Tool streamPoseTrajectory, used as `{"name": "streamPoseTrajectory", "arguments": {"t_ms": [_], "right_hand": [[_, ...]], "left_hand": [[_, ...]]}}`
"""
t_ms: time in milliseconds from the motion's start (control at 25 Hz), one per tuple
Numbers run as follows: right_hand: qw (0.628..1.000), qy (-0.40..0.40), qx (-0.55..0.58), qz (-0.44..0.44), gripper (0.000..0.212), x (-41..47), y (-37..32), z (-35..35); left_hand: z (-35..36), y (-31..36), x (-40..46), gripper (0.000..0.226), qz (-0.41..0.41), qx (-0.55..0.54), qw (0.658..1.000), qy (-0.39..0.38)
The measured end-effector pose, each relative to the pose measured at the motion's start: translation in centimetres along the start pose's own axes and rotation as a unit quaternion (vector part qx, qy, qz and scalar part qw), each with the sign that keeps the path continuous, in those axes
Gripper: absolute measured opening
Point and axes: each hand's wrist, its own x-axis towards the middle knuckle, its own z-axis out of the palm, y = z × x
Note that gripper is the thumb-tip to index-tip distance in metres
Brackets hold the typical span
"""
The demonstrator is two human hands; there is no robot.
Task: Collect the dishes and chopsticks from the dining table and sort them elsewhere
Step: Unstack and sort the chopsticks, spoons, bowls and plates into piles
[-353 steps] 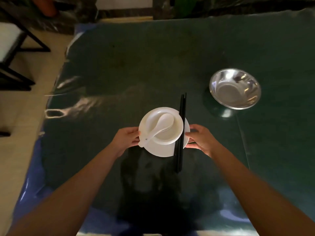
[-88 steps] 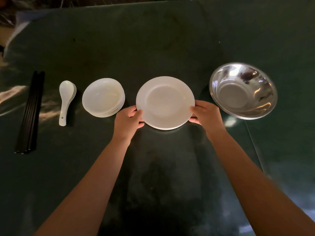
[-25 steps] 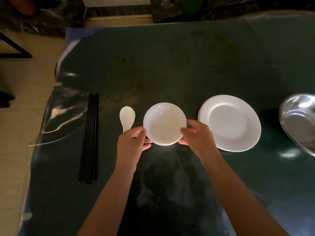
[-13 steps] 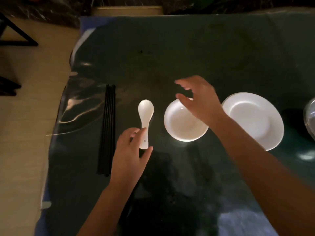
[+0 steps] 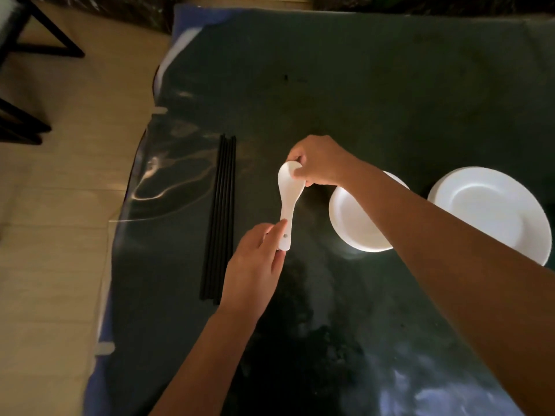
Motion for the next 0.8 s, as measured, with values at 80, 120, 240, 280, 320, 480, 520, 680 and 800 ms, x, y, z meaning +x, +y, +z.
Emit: {"name": "streamPoseTrajectory", "arguments": {"t_ms": [80,120,240,280,320,480,520,680,800], "right_hand": [[1.000,0.006,-0.007,0.007,0.017,0.2,-0.2,0.1],[1.000,0.000,-0.008,0.011,0.018,0.2,-0.2,0.0],[0.999,-0.041,-0.025,0.021,0.015,0.4,-0.2,-0.6],[0.999,-0.031,-0.033,0.025,0.016,0.5,-0.3,-0.8],[0.999,0.003,-0.034,0.033,0.021,0.7,-0.5,-1.0],[0.993,0.111,0.025,0.007,0.039,2.7,-2.4,-0.7],[0.995,0.093,0.021,-0.018,0.045,3.3,-3.1,-0.4],[0.996,0.034,-0.053,-0.065,0.060,5.8,-6.1,1.5],[0.993,0.058,-0.073,-0.066,0.060,7.0,-7.6,2.6]], "left_hand": [[-0.1,-0.1,0.3,0.045,-0.012,-0.010,1.000,-0.004],[-0.2,-0.1,0.5,0.045,-0.015,-0.016,1.000,-0.009],[-1.0,0.0,0.2,0.046,-0.012,-0.029,0.999,0.000],[-1.6,-0.2,-0.1,0.044,-0.019,-0.025,0.999,0.029],[-2.2,-0.5,-0.5,0.040,-0.040,-0.015,0.997,0.069],[-4.6,-2.5,-2.2,0.053,-0.215,0.081,0.968,0.096],[-4.8,-2.7,-2.7,0.060,-0.252,0.099,0.961,0.053],[-4.3,-2.5,-3.6,0.059,-0.272,0.081,0.959,-0.001],[-3.9,-2.1,-3.2,0.059,-0.267,0.071,0.961,0.014]]}}
